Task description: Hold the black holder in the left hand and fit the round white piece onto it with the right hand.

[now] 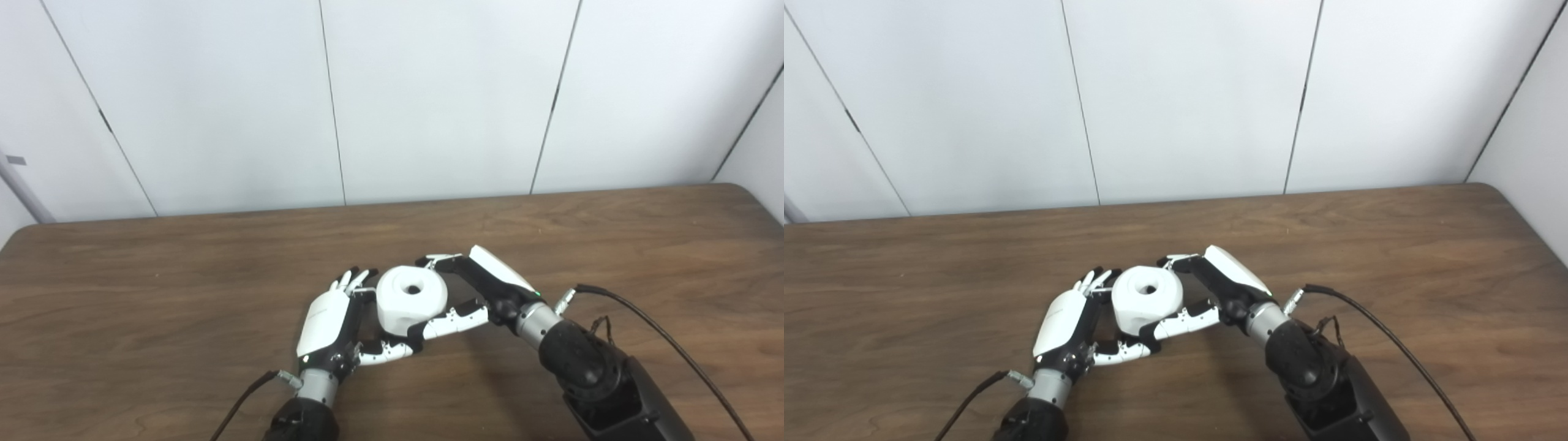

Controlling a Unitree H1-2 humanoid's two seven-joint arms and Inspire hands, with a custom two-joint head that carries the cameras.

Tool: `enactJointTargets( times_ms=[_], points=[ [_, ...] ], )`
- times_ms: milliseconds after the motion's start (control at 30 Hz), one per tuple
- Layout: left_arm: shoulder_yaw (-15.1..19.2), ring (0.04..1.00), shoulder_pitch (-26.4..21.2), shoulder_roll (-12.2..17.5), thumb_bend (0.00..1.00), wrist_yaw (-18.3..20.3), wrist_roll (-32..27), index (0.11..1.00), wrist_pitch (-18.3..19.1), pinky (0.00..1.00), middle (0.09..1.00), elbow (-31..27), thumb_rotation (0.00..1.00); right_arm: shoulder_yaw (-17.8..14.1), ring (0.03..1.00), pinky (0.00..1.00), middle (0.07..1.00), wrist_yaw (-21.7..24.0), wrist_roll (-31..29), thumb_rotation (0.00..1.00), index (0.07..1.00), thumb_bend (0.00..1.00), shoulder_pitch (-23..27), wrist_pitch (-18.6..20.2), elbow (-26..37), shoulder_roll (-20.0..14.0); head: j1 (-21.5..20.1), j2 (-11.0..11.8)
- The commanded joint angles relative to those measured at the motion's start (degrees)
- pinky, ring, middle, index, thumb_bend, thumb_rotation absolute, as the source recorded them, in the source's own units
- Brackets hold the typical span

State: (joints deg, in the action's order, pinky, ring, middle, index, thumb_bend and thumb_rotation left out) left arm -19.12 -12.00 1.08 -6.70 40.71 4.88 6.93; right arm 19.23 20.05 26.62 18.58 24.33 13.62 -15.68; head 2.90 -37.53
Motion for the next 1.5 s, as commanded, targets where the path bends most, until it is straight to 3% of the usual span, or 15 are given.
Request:
enactJointTargets(
  times_ms=[0, 267, 333, 433, 533, 667, 833, 900, 1033, 1133, 1467],
  points=[
    [-0.42, 1.000, 0.69, -0.37, 0.52, -0.03, -0.24, 0.480, 0.39, 1.00, 0.925, -0.48, 0.05, 0.63, 0.966, 1.00, 0.924, 1.35, -0.04, 0.51, 0.976, 1.00, 1.69, -0.35, 1.89, -0.19, 0.09, -0.07],
    [-0.42, 1.000, 0.69, -0.52, 0.52, -0.18, -0.25, 0.480, 0.33, 1.00, 0.922, -0.53, 0.05, 0.41, 0.994, 0.99, 0.953, 2.80, -1.19, 0.50, 0.990, 1.00, 2.13, 0.21, 1.60, -0.56, 0.07, -0.29],
    [-0.38, 1.000, 0.68, -0.55, 0.52, -0.28, -0.39, 0.480, 0.14, 1.00, 0.923, -0.41, 0.05, -0.01, 0.946, 0.92, 0.935, 3.40, -2.66, 0.50, 0.939, 1.00, 2.33, -0.35, 0.98, -0.70, 0.12, -0.35],
    [-0.39, 1.000, 0.60, -0.57, 0.52, -0.33, -0.38, 0.479, 0.12, 1.00, 0.923, -0.25, 0.05, -1.61, 0.914, 0.84, 0.936, 5.52, -7.51, 0.48, 0.890, 1.00, 2.86, -0.34, -0.08, -0.96, 0.16, -0.31],
    [-0.40, 1.000, 0.54, -0.59, 0.52, -0.40, -0.41, 0.479, 0.01, 1.00, 0.922, -0.21, 0.05, -3.14, 0.901, 0.83, 0.924, 7.56, -11.84, 0.49, 0.863, 1.00, 3.83, 0.13, -0.95, -1.56, 0.21, -0.28],
    [-0.31, 1.000, 0.46, -0.59, 0.52, -0.58, -0.56, 0.479, -0.24, 1.00, 0.921, -0.05, 0.05, -6.90, 0.983, 0.95, 0.958, 11.23, -20.71, 0.42, 0.875, 1.00, 5.05, 1.98, -3.38, -1.22, 0.30, -0.46],
    [-0.27, 1.000, 0.54, -0.46, 0.52, -0.59, -0.76, 0.479, -0.55, 1.00, 0.923, -0.03, 0.05, -8.46, 1.000, 0.99, 0.991, 17.31, -32.40, 0.47, 0.845, 1.00, 8.67, 2.59, -10.31, -4.21, 0.45, -0.57],
    [-0.21, 1.000, 0.67, -0.42, 0.52, -0.55, -0.87, 0.479, -0.55, 1.00, 0.921, -0.25, 0.05, -8.15, 1.000, 1.00, 0.980, 17.59, -35.42, 0.49, 0.834, 1.00, 10.06, 2.59, -12.46, -5.41, 0.43, -0.60],
    [-0.08, 1.000, 0.73, -0.33, 0.52, -0.44, -0.90, 0.479, -0.40, 1.00, 0.922, -0.41, 0.05, -7.08, 1.000, 1.00, 0.996, 16.14, -37.89, 0.49, 0.952, 1.00, 11.93, 2.59, -13.74, -7.06, 0.10, -0.64],
    [0.03, 1.000, 0.71, -0.18, 0.52, -0.47, -1.06, 0.479, -0.68, 1.00, 0.921, -0.27, 0.05, -6.56, 1.000, 1.00, 1.000, 14.51, -38.03, 0.45, 0.988, 1.00, 12.57, 2.59, -13.76, -7.69, -0.11, -0.42],
    [0.25, 1.000, 0.37, 0.26, 0.52, -0.33, -1.31, 0.479, -0.98, 1.00, 0.920, 0.47, 0.05, -7.14, 1.000, 1.00, 1.000, 12.20, -37.99, 0.40, 1.000, 1.00, 12.67, 2.53, -13.32, -9.01, -1.11, 0.39]
  ],
)
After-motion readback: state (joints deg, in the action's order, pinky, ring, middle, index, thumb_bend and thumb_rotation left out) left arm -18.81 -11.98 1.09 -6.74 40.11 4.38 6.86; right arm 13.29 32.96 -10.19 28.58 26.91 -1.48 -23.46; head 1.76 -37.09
